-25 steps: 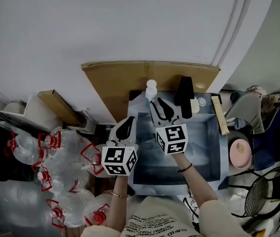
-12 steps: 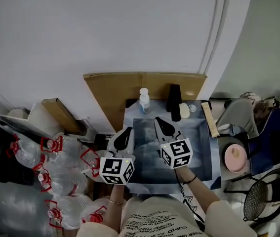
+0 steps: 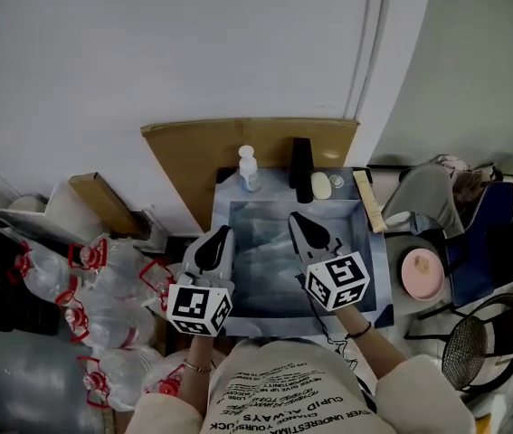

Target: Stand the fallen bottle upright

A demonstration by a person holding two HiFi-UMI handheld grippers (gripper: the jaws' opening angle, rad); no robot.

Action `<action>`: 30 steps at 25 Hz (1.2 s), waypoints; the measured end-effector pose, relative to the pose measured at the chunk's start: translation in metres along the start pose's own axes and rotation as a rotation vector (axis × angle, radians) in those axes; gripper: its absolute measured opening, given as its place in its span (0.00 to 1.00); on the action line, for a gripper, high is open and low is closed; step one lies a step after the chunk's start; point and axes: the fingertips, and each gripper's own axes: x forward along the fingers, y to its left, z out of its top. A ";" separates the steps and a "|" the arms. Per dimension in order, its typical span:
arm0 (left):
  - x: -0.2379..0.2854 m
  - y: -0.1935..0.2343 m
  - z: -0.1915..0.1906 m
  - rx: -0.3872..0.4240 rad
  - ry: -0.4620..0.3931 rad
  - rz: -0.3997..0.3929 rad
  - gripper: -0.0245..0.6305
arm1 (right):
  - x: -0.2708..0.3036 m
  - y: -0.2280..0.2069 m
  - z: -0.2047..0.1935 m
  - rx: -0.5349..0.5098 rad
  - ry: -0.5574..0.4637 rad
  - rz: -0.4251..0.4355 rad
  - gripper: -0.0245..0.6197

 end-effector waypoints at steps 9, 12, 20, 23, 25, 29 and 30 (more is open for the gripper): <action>-0.015 0.000 0.015 0.032 -0.034 0.025 0.09 | -0.035 -0.014 0.017 0.033 -0.056 -0.015 0.05; -0.019 0.001 0.021 0.028 -0.045 0.040 0.09 | -0.043 -0.017 0.024 0.038 -0.075 -0.021 0.05; -0.025 0.001 0.030 0.047 -0.062 0.063 0.09 | -0.064 -0.031 0.029 0.052 -0.108 -0.073 0.04; -0.026 0.000 0.028 0.056 -0.053 0.066 0.09 | -0.068 -0.035 0.031 0.051 -0.115 -0.086 0.04; -0.026 0.000 0.026 0.051 -0.046 0.070 0.09 | -0.069 -0.038 0.031 0.044 -0.115 -0.091 0.04; -0.027 0.001 0.024 0.057 -0.032 0.078 0.09 | -0.072 -0.044 0.028 0.052 -0.111 -0.109 0.04; -0.027 0.001 0.024 0.058 -0.032 0.081 0.09 | -0.073 -0.045 0.027 0.056 -0.110 -0.113 0.04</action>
